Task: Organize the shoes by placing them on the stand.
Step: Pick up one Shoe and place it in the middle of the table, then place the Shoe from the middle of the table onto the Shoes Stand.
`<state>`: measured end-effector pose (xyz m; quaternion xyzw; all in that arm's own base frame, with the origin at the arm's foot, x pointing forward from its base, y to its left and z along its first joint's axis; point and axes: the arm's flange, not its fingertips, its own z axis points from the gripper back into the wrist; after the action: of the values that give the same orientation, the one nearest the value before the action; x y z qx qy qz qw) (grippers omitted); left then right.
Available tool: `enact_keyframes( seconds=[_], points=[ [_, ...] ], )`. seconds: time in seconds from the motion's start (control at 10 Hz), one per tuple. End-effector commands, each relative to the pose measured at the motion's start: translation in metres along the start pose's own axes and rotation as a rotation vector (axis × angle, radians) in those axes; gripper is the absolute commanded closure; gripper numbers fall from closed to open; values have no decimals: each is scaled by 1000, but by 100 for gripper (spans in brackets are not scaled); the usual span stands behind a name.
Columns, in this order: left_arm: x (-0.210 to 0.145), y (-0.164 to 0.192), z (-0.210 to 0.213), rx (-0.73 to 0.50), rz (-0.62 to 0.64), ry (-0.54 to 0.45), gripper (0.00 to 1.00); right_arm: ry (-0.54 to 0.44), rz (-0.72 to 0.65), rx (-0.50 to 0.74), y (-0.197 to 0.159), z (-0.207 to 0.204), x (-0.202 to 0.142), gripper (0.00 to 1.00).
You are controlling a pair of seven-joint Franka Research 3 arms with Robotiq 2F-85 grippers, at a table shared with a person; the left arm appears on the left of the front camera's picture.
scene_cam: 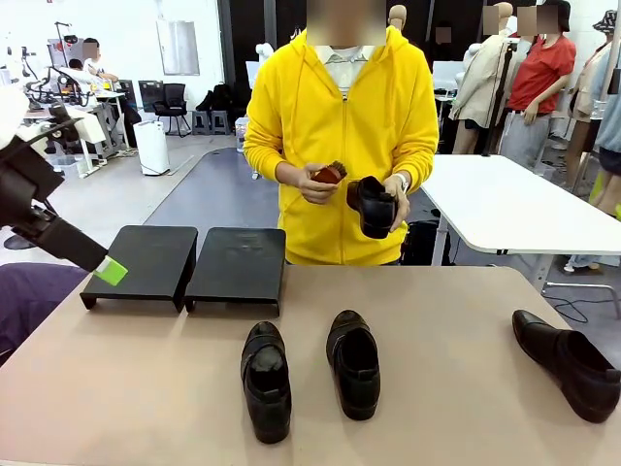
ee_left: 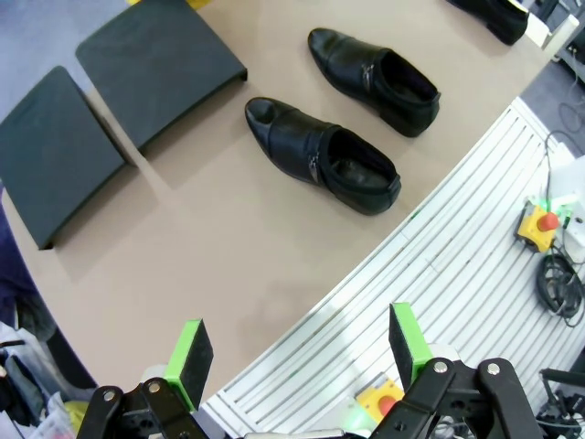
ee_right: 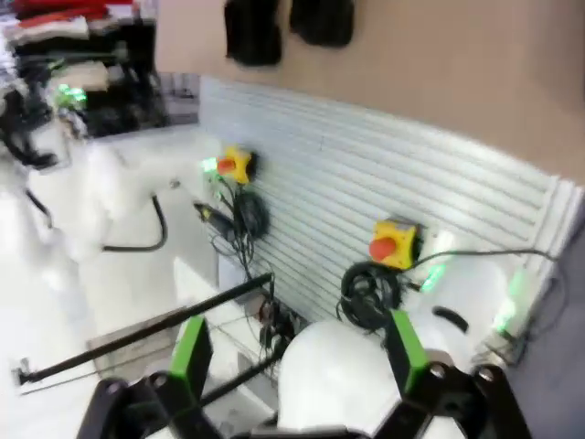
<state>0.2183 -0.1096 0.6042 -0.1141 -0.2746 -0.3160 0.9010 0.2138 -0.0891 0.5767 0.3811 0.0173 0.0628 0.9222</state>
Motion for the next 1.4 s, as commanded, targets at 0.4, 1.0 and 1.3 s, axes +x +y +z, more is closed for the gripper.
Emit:
enact_keyframes(
  seconds=[0.4,1.0,1.3],
  points=[
    [-1,0,0,-20,-6,-3,0,0,0,0,0,0,0,0],
    [-1,0,0,-20,-6,-3,0,0,0,0,0,0,0,0],
    [39,-13,-35,-38,26,71,0,0,0,0,0,0,0,0]
  ],
)
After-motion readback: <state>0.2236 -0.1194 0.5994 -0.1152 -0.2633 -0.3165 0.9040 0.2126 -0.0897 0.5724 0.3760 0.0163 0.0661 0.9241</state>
